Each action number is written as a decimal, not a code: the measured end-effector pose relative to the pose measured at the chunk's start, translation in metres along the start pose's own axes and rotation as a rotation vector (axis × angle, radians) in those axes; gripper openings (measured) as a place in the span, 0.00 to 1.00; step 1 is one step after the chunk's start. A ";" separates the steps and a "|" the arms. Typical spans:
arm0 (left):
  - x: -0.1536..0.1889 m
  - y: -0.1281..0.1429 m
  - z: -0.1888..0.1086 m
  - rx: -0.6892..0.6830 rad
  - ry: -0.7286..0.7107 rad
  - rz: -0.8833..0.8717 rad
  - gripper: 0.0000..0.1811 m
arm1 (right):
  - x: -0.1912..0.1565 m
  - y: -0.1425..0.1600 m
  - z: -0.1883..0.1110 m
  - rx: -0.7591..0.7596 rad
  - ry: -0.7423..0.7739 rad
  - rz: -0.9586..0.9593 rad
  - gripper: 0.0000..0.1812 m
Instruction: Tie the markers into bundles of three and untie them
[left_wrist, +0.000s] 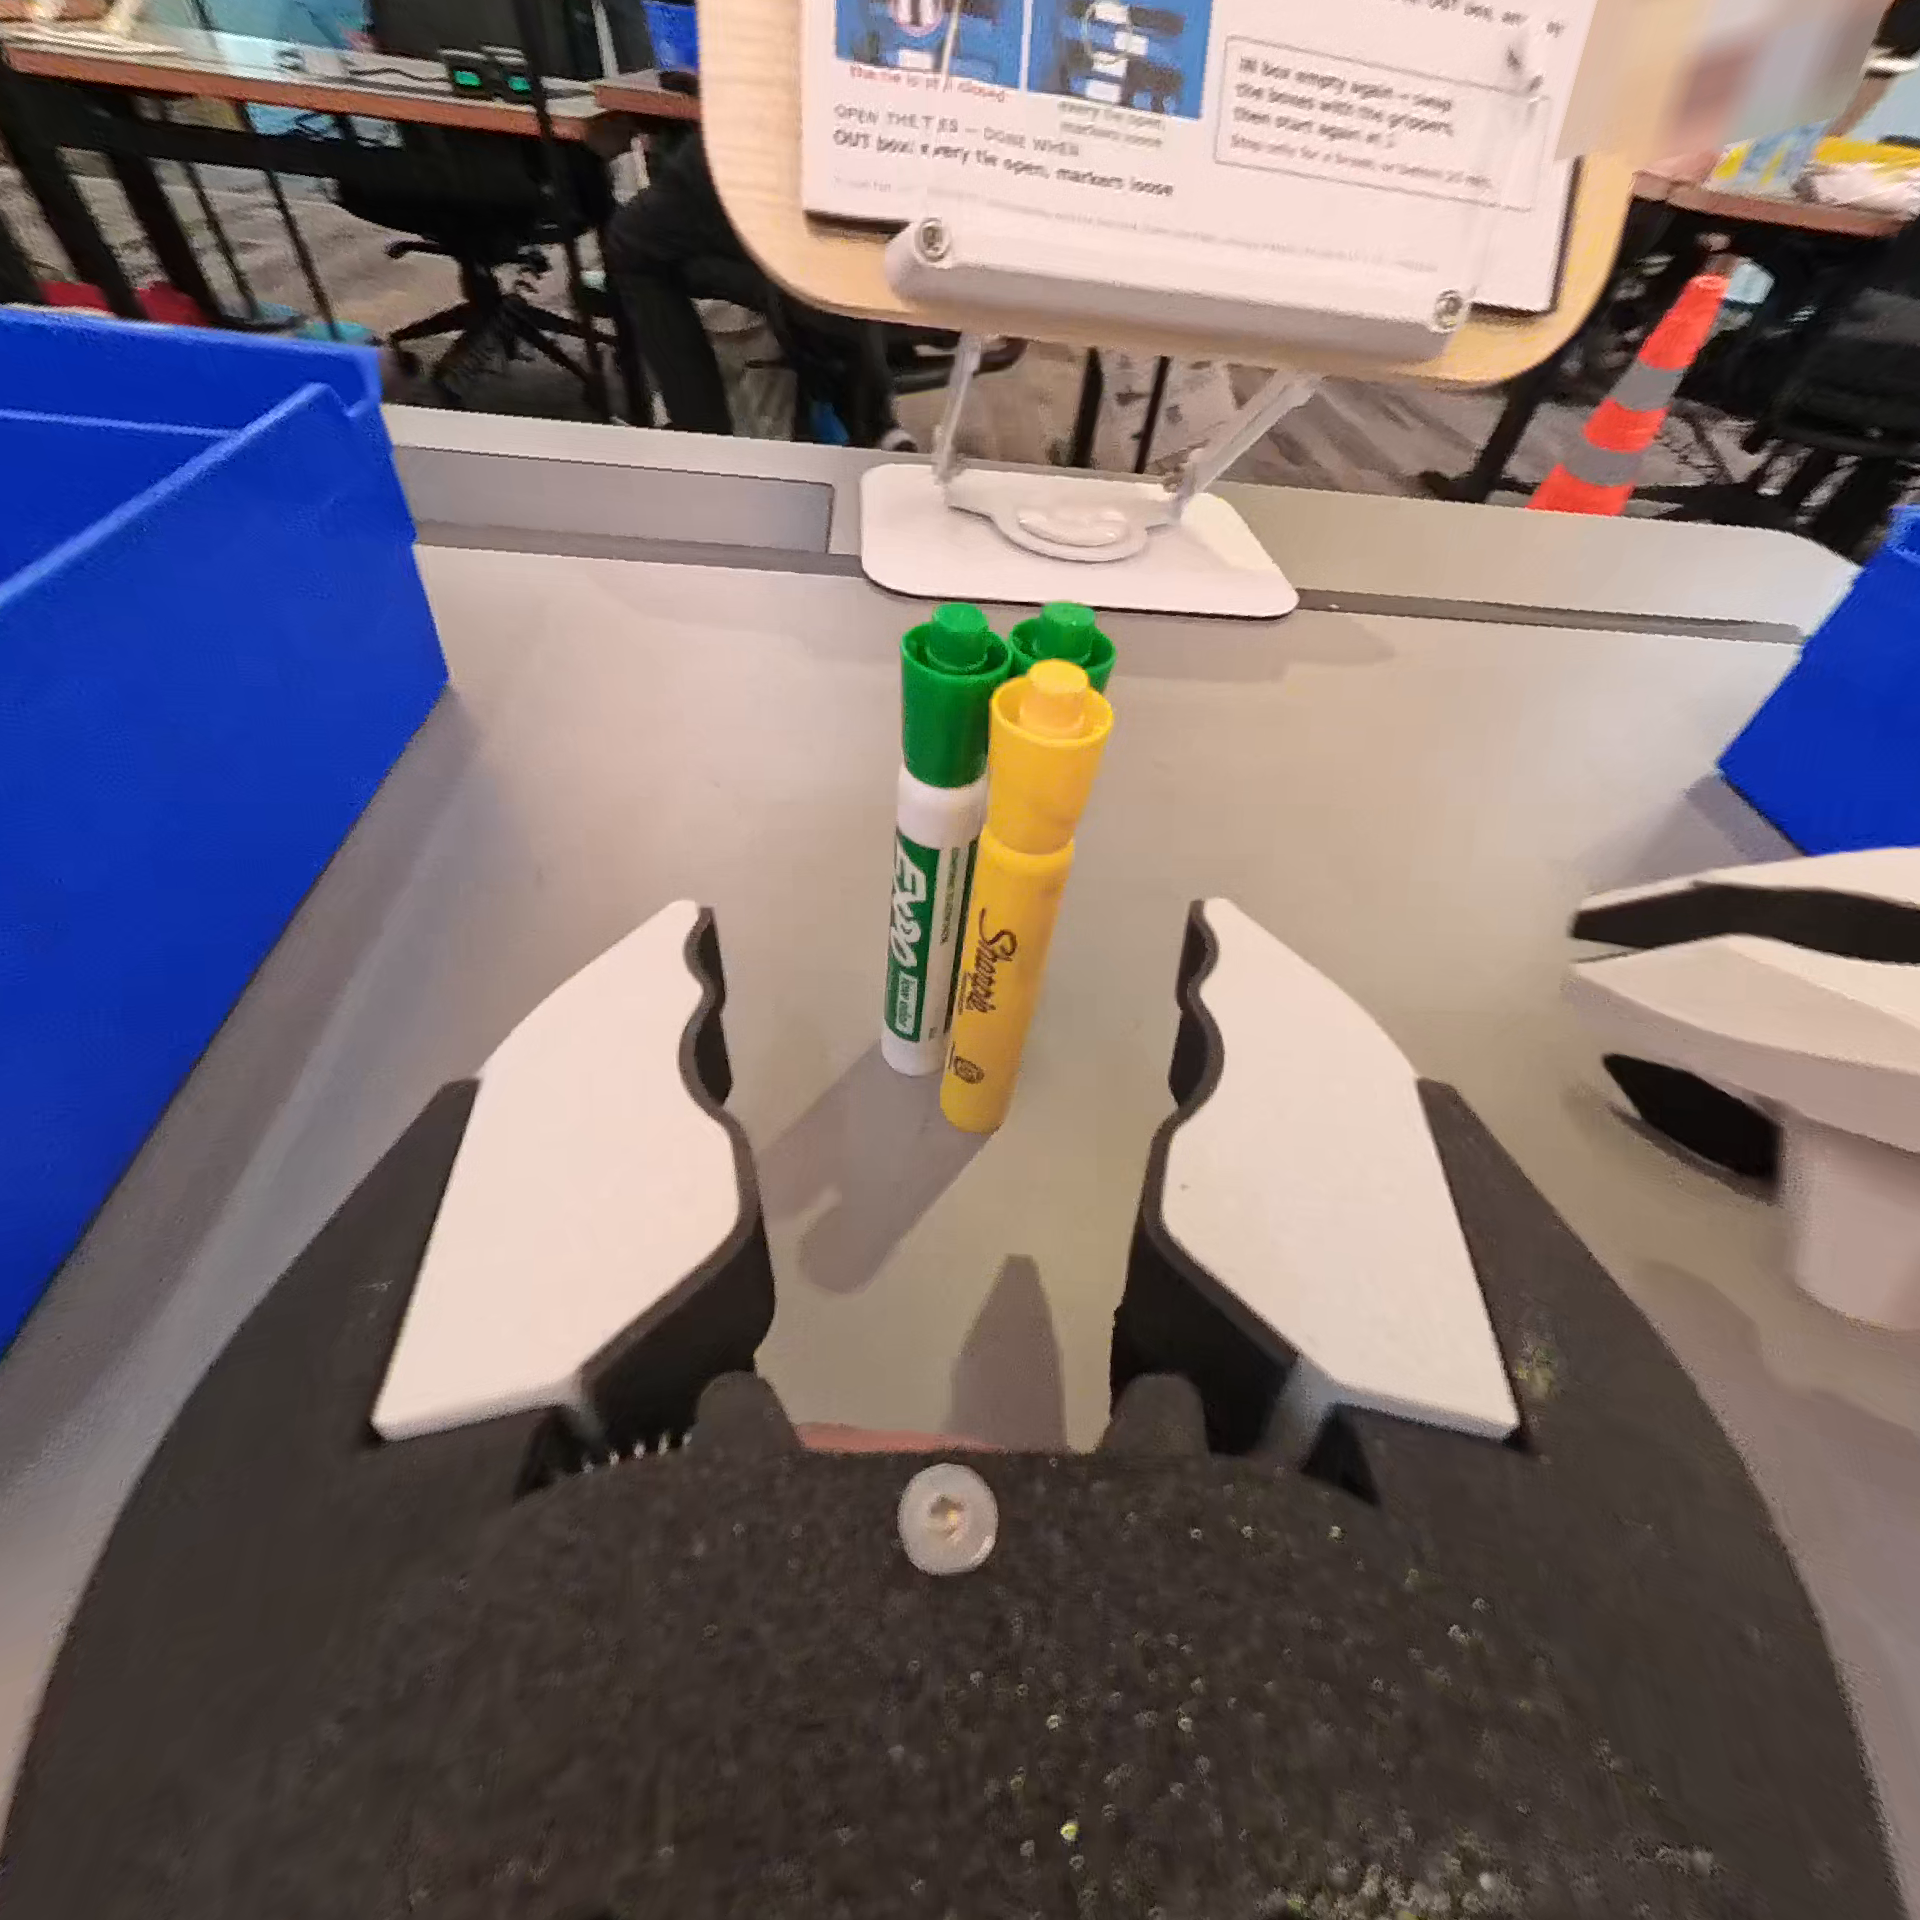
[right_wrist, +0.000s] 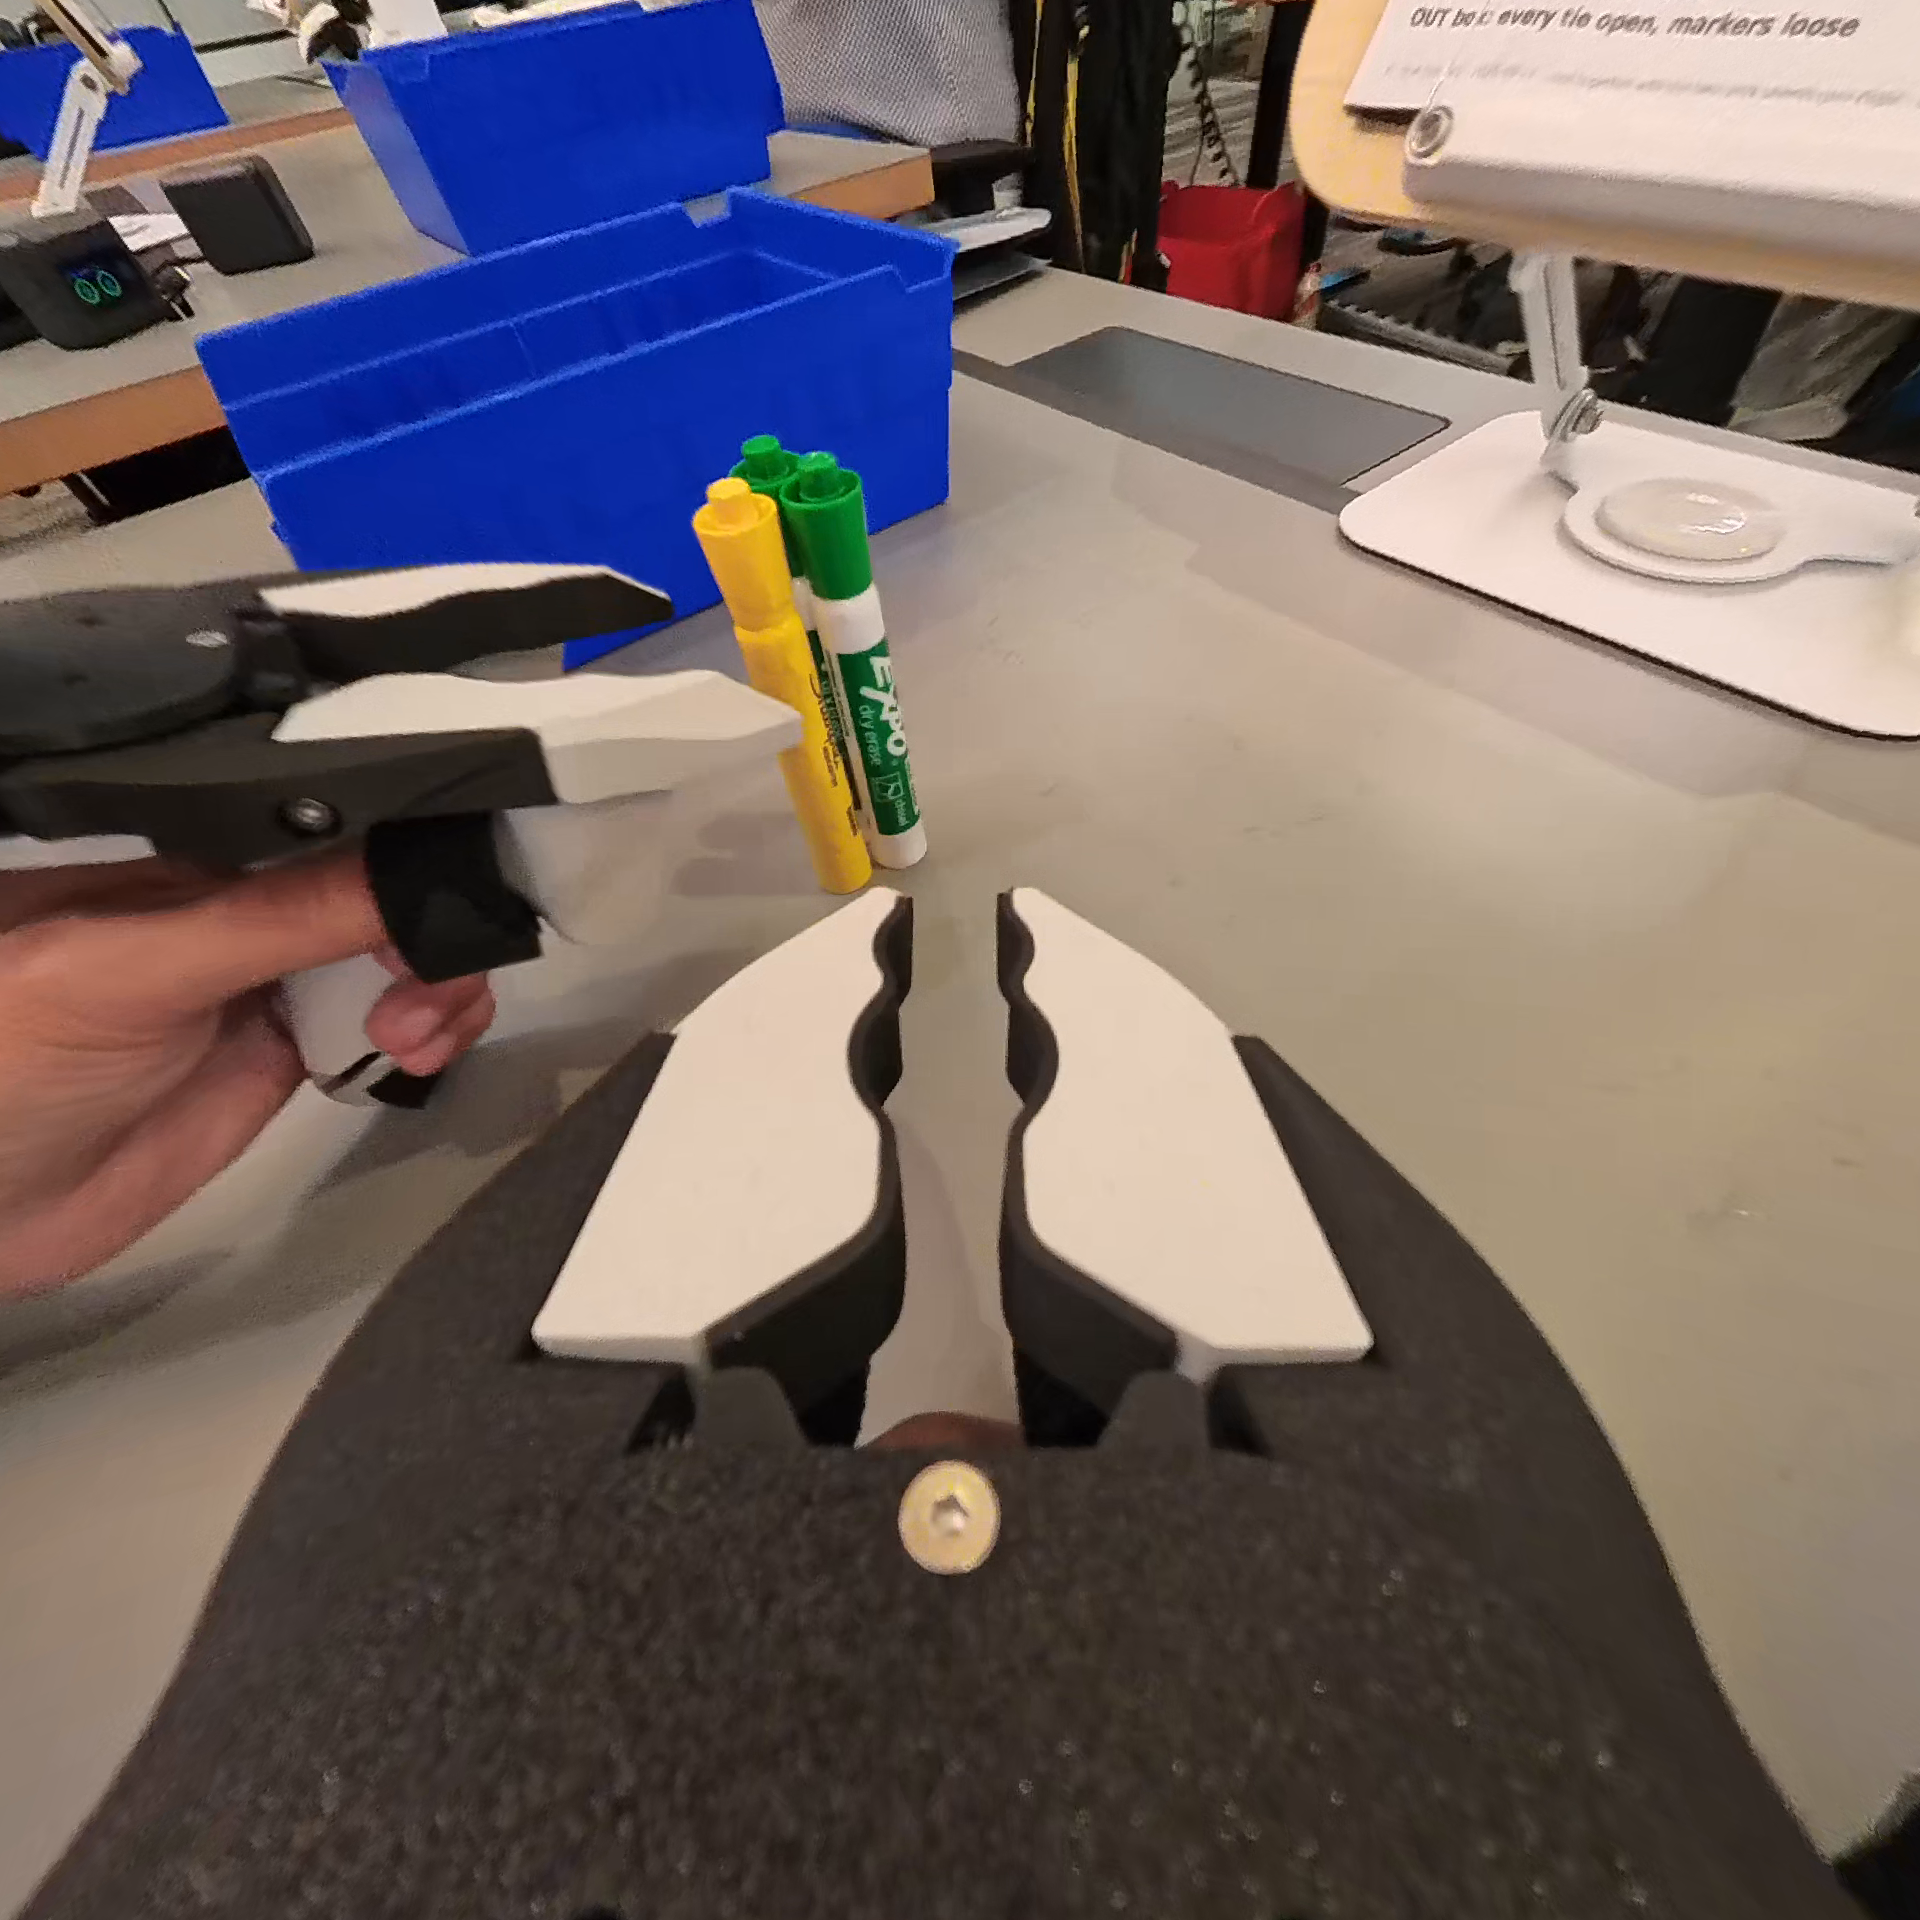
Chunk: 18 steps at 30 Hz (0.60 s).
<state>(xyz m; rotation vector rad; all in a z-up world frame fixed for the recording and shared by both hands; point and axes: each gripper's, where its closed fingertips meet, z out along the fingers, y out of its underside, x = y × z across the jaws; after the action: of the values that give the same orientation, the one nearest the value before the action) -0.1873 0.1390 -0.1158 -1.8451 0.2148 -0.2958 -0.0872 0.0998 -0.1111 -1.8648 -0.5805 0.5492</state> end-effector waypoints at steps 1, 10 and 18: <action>0.002 0.000 0.003 0.001 -0.014 -0.004 0.47 | 0.002 -0.001 -0.002 0.001 -0.004 0.010 0.08; -0.005 -0.015 0.036 0.027 -0.154 -0.001 0.43 | 0.000 -0.008 -0.009 0.019 -0.038 0.009 0.08; -0.004 -0.008 0.049 -0.020 -0.169 -0.014 0.34 | 0.002 -0.008 -0.011 0.019 -0.052 0.005 0.08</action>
<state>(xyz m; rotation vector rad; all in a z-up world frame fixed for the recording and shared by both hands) -0.1760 0.1876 -0.1217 -1.8810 0.0883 -0.1462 -0.0798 0.0955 -0.1003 -1.8386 -0.6028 0.6060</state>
